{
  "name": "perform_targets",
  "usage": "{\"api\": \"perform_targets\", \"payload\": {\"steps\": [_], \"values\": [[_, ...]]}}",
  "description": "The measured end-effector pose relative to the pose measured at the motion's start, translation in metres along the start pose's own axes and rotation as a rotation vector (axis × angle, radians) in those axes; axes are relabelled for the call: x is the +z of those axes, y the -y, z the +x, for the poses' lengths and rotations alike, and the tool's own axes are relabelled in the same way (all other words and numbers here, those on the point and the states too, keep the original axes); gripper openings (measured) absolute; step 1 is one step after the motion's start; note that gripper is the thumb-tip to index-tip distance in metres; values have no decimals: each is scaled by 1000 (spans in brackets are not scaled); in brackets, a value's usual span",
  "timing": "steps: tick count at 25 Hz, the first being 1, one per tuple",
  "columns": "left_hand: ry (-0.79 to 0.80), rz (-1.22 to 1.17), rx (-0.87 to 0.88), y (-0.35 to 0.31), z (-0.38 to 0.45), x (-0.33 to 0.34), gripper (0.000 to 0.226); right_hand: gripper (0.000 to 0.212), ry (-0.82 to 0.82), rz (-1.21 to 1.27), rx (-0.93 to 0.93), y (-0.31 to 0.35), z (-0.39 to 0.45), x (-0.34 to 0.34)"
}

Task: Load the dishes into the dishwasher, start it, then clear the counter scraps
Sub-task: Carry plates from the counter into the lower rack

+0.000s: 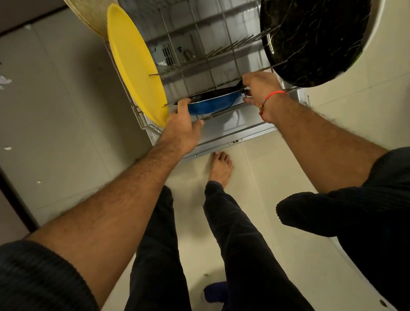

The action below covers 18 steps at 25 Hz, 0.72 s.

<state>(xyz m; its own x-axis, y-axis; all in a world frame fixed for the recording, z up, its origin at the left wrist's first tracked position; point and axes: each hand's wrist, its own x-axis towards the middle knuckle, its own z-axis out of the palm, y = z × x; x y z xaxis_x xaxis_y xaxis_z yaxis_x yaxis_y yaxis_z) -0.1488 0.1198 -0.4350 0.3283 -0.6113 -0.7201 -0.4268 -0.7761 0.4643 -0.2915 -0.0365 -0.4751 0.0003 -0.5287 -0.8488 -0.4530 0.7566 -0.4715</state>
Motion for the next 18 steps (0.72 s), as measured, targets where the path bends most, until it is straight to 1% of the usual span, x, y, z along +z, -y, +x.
{"api": "perform_targets", "payload": {"steps": [4,6,8,10,12,16,18], "values": [[-69,-46,62,7,-23,-17,56,17,-30,-119,-93,1,-20,12],[-97,-77,97,9,-42,-32,55,24,-32,-155,-159,7,-45,19],[-145,-79,121,10,-64,-55,54,27,1,-189,-226,16,-78,28],[-227,-88,138,5,-93,-93,52,24,80,-225,-335,36,-120,44],[-334,-93,156,-4,-126,-141,47,20,186,-218,-443,72,-168,67],[-572,-75,178,-20,-201,-237,41,20,377,-263,-687,153,-285,115],[-718,-77,204,-25,-247,-294,40,21,469,-294,-817,204,-354,141]]}}
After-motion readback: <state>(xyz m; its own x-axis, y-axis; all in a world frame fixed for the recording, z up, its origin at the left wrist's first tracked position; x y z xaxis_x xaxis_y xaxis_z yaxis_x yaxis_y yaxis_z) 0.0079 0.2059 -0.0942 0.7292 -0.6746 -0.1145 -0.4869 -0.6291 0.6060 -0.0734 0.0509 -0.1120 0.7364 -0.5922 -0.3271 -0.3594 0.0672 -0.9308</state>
